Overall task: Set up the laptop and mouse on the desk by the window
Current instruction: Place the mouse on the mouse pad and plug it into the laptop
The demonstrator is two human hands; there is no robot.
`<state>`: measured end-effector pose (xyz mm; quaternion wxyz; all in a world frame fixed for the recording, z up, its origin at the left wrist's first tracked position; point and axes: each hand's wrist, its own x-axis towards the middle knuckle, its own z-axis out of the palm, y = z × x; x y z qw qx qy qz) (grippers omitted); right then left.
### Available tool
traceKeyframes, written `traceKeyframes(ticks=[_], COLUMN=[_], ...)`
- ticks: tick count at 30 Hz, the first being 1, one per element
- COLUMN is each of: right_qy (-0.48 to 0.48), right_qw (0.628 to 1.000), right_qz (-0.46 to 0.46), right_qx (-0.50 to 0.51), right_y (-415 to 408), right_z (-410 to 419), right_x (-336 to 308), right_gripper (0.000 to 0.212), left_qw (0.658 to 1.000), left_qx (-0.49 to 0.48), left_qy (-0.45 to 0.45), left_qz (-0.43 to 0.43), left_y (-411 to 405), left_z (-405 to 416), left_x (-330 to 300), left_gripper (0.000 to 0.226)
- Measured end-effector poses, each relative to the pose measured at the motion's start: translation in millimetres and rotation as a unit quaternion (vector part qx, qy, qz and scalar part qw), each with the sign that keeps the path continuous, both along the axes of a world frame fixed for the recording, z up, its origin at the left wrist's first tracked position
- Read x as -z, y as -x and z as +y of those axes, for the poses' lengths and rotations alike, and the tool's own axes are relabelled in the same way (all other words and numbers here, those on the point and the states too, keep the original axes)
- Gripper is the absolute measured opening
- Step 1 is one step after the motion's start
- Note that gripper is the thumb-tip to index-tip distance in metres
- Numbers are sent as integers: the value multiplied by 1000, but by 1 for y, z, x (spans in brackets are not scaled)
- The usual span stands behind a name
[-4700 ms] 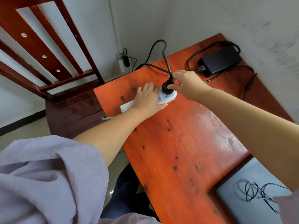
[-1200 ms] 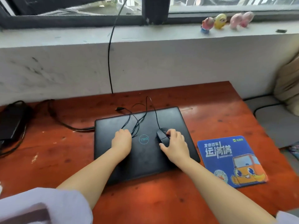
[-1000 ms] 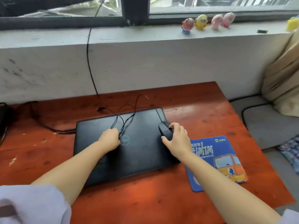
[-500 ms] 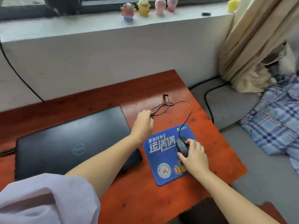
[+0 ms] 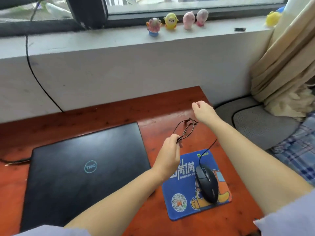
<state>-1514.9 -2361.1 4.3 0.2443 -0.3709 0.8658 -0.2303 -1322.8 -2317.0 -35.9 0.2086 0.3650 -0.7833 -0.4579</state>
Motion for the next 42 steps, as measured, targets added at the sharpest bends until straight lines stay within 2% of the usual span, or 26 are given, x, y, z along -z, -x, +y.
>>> traceKeyframes(ticks=[2, 4, 6, 7, 9, 11, 13, 15, 17, 19, 21, 23, 25, 28, 30, 33, 36, 39, 42], right_qy=[-129, -219, -255, -254, -199, -115, -30, 68, 168, 245, 264, 232, 187, 148, 137, 118, 108, 104, 101], right_qw=[991, 972, 958, 959, 970, 977, 984, 975, 942, 911, 907, 903, 875, 815, 794, 788, 776, 752, 748], right_qz=[0, -5, -48, -71, -131, -179, -177, -208, -283, -324, -327, -361, -437, -537, -566, -584, -603, -631, -634], right_qx=[-30, -90, -124, -108, -40, -3, -1, 24, 62, 72, 39, -16, -91, -157, -172, -153, -151, -158, -169], right_y=[7, 9, 8, 8, 9, 12, 17, 24, 32, 38, 40, 32, 16, -10, -22, -33, -39, -43, -44], right_z=[-19, -32, -40, -43, -46, -45, -44, -47, -51, -54, -55, -51, -44, -39, -39, -39, -35, -31, -28], right_x=[12, 24, 36, 41, 53, 61, 63, 61, 51, 34, 19, 11, 11, 17, 24, 37, 48, 55, 57], right_gripper=[52, 53, 37, 28, 22, 29, 30, 28, 27, 23, 24, 28, 21, 20, 22, 21, 16, 24, 25], left_qw=[999, 996, 985, 976, 951, 913, 877, 874, 882, 904, 941, 948, 925, 898, 888, 887, 899, 902, 909], left_qx=[19, 46, 93, 119, 161, 181, 201, 198, 191, 185, 94, -33, -93, -82, -66, -66, -46, -32, -29], left_qy=[4, 4, 11, 25, 89, 215, 290, 333, 347, 333, 283, 234, 189, 160, 166, 143, 105, 98, 101], left_qz=[-28, -78, -142, -178, -248, -297, -326, -294, -254, -197, -161, -213, -316, -401, -425, -434, -423, -420, -402], left_y=[6, 12, 15, 16, 16, 13, 9, 9, 8, 3, -7, -21, -36, -46, -46, -42, -41, -40, -37], left_z=[9, 18, 24, 24, 24, 20, 14, 3, -15, -42, -77, -117, -149, -168, -170, -180, -192, -192, -182], left_x=[3, 12, 24, 31, 45, 60, 68, 74, 71, 64, 55, 51, 54, 63, 69, 71, 70, 67, 60], left_gripper=[16, 14, 15, 17, 21, 22, 28, 41, 58, 62, 51, 42, 40, 37, 42, 50, 43, 36, 35])
